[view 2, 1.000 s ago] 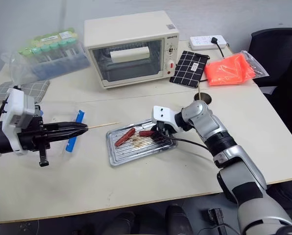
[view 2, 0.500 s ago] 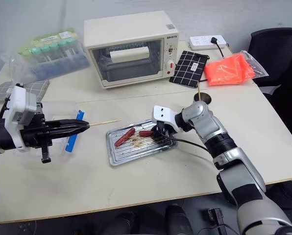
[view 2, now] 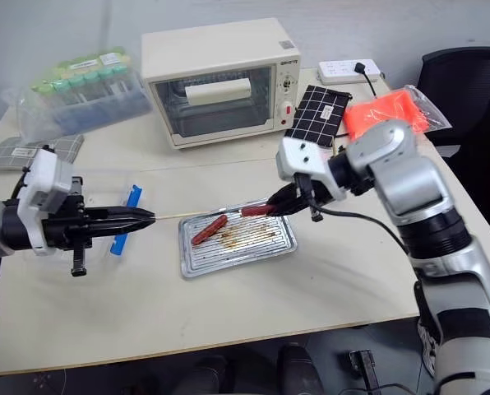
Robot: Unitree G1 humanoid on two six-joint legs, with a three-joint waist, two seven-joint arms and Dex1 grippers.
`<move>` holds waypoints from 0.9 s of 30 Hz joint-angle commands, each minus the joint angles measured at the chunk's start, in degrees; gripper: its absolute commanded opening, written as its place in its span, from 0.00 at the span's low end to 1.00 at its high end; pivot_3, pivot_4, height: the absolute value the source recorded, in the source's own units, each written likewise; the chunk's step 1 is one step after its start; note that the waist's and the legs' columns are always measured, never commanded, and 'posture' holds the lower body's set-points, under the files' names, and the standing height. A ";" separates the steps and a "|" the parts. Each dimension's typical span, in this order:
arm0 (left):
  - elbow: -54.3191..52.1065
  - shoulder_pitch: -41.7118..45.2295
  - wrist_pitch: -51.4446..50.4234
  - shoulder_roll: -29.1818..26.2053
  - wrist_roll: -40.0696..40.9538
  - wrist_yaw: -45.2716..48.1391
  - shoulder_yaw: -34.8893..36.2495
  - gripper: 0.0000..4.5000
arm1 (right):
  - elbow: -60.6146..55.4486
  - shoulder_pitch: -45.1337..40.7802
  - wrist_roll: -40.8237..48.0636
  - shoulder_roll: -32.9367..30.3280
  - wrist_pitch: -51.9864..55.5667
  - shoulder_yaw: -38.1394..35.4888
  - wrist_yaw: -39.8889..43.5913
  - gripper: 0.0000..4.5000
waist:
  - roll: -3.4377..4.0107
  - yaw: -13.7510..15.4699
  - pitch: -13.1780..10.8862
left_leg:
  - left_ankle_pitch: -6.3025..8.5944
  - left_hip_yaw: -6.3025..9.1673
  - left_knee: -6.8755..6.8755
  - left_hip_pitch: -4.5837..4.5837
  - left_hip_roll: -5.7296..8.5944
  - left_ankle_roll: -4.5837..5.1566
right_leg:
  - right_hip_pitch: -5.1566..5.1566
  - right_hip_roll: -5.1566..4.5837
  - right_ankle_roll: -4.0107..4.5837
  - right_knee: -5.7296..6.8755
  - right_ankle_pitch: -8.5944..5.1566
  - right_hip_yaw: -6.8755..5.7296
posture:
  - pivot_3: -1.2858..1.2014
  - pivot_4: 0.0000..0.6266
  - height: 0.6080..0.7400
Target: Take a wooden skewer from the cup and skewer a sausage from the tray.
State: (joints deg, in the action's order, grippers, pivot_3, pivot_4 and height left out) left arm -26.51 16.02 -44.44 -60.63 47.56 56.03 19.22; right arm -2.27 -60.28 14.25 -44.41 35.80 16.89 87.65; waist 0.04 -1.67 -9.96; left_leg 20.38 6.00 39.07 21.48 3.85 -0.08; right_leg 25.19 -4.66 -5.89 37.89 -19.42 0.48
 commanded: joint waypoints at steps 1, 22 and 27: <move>-0.11 2.35 2.07 1.16 -0.74 0.21 -1.84 0.00 | -5.03 -2.17 4.49 -0.87 6.67 -2.51 0.19 0.13 | 0.00 0.05 0.00 | 0.00 0.00 0.00 0.00 0.00 0.00 | 0.00 0.00 0.00 0.00 0.00 -0.01 | 0.52 0.24 1.00; 0.72 8.68 2.53 3.49 -1.29 0.03 -5.44 0.00 | -6.64 0.99 5.69 -2.37 7.65 -1.76 -5.27 0.13 | 0.00 0.09 0.00 | 0.01 -0.01 0.03 0.01 0.02 0.01 | 0.03 -0.02 0.00 0.08 0.00 -0.01 | 0.52 0.24 1.00; 0.02 9.14 2.20 3.36 -0.80 0.07 -5.37 0.00 | -5.63 1.37 5.50 -2.50 6.69 -1.43 -5.53 0.13 | 0.00 0.08 0.00 | 0.01 -0.02 0.04 0.01 0.02 0.01 | 0.03 -0.02 0.00 0.08 0.00 -0.01 | 0.52 0.24 1.00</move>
State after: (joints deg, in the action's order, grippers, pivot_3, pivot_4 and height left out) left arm -24.90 24.26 -42.44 -56.98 45.99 55.98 12.88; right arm -7.11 -59.01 20.07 -46.30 43.58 15.79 82.26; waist 0.03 -1.59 -9.96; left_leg 20.38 5.98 39.12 21.49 3.87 -0.07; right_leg 25.22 -4.68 -5.90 37.98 -19.42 0.47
